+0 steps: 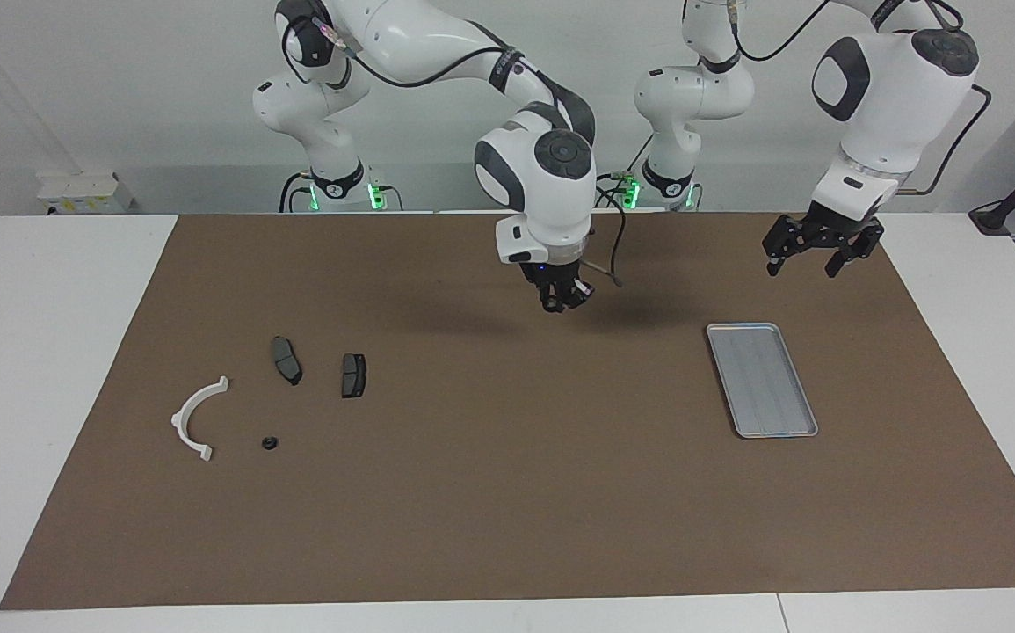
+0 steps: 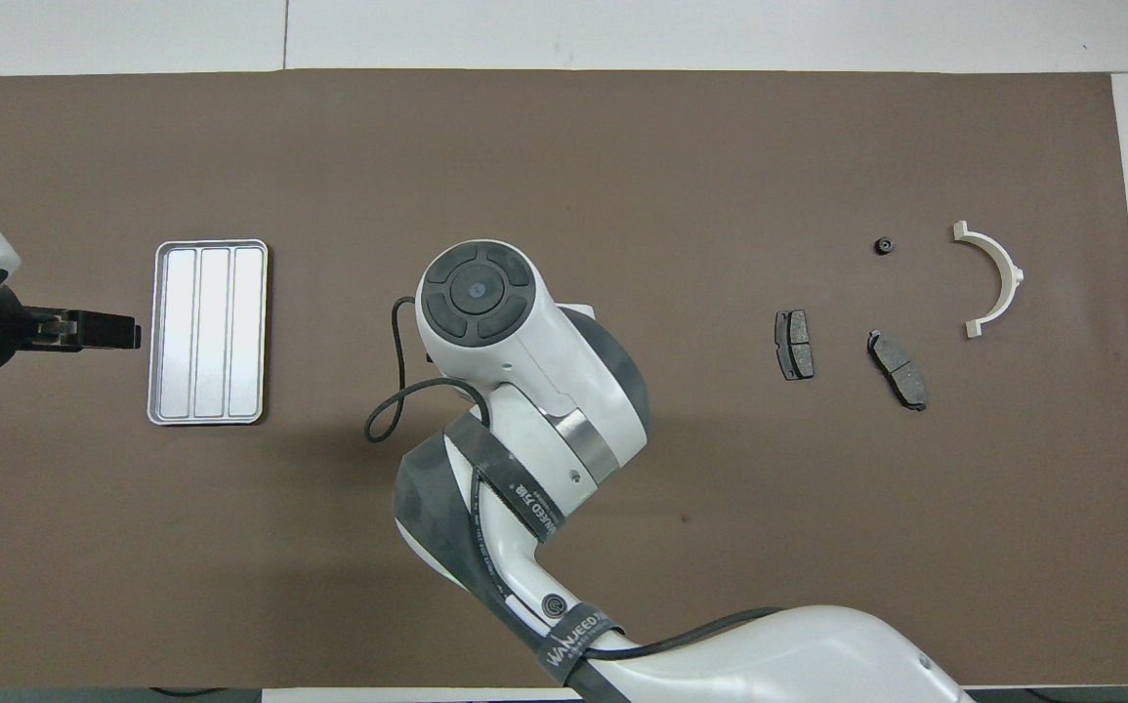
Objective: Pick bearing gear from pile to tray
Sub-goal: 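Carry the bearing to the table center and release it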
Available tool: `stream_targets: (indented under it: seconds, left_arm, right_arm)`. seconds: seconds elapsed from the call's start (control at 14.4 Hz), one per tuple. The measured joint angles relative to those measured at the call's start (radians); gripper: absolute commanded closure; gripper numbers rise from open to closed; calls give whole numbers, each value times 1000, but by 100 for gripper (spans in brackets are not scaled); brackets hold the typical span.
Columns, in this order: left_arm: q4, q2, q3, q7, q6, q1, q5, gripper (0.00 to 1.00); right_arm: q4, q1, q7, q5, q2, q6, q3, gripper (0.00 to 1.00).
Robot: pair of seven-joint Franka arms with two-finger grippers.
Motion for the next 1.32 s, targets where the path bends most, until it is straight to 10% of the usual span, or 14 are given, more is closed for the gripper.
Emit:
stream_targets:
  seconds: [0.69,0.76,0.83,1.32]
  left_arm:
    - [-35,0,0,-10,53,0,0,0]
    - [-37,0,1,-11,56,0,0,0]
    - [-38,0,1,-12,58,0,0,0]
    - [-41,0,1,-13,60,0,0,0]
  right_arm:
    - [-56,21,34,-54,126,220,-12,100]
    - [-58,21,34,-54,125,221,-12,62]
    - [-58,21,34,-54,125,221,-12,1]
    - [62,-30,17,-56,98,21,-23,0]
